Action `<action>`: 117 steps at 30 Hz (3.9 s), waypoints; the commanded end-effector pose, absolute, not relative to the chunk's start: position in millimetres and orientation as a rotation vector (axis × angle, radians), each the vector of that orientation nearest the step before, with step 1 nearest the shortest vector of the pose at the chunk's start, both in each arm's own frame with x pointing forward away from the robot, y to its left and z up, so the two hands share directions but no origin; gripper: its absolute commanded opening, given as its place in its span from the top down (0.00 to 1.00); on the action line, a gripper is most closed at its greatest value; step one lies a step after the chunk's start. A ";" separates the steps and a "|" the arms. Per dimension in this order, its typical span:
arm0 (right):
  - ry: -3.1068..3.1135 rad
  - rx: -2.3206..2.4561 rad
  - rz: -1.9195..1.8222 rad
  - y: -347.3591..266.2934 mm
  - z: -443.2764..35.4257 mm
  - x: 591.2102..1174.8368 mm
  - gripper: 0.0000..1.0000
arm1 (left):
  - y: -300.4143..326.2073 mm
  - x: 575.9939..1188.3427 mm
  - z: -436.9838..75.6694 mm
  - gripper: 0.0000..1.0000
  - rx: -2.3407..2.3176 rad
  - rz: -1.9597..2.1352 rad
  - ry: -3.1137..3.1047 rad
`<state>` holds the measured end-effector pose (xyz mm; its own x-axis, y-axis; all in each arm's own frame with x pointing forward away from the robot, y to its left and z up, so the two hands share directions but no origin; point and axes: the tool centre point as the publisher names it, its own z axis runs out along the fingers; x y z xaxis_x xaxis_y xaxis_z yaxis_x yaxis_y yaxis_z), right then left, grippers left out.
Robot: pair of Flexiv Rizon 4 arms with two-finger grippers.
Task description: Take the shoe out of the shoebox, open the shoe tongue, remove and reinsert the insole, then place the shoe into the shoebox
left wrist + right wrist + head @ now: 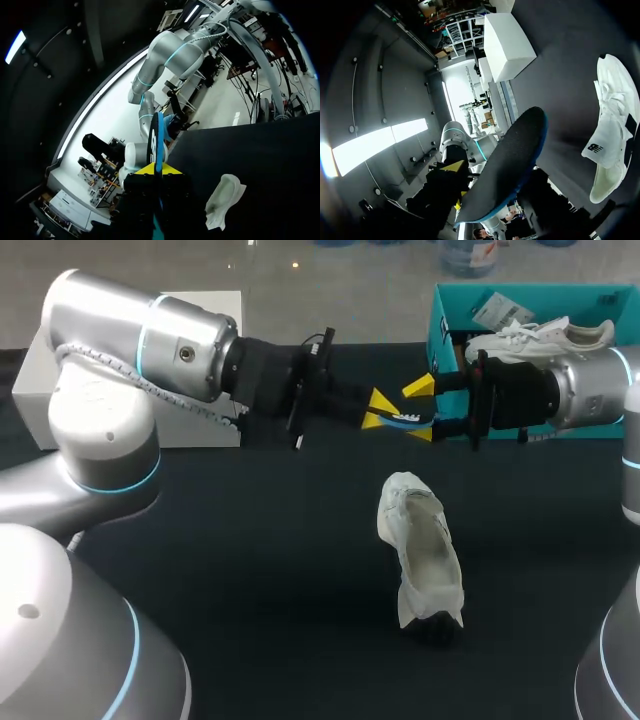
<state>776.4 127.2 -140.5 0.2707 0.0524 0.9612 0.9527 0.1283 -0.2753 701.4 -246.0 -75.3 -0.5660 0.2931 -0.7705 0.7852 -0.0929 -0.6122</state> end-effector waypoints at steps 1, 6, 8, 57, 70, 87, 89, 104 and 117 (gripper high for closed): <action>-1.090 -1.258 -0.889 127.6 -140.0 775.7 1.00 | -236.8 705.0 -75.7 1.00 1.172 -1.686 1.801; -1.090 -1.258 -0.889 127.6 -140.0 775.7 1.00 | -232.0 706.9 -78.1 1.00 1.168 -1.677 1.810; -1.090 -1.258 -0.889 127.6 -140.0 775.7 1.00 | -231.2 706.6 -79.3 1.00 1.165 -1.675 1.814; -1.090 -1.258 -0.889 127.6 -140.0 775.7 1.00 | -152.9 760.4 -34.7 0.00 1.843 -1.346 2.287; -1.090 -1.258 -0.889 127.6 -140.0 775.7 1.00 | -195.1 785.8 -38.0 0.00 2.167 -0.724 2.216; -1.090 -1.258 -0.889 127.6 -140.0 775.7 1.00 | -228.6 797.7 -40.8 0.00 2.230 -0.418 2.192; -1.090 -1.258 -0.889 127.6 -140.0 775.7 1.00 | -228.6 797.7 -40.8 0.00 2.230 -0.418 2.192; -1.090 -1.258 -0.889 127.6 -140.0 775.7 1.00 | -202.7 804.6 -46.7 0.00 2.016 -0.569 2.213; -1.090 -1.258 -0.889 127.6 -140.0 775.7 1.00 | -113.8 780.0 -81.3 0.00 1.383 -1.140 2.004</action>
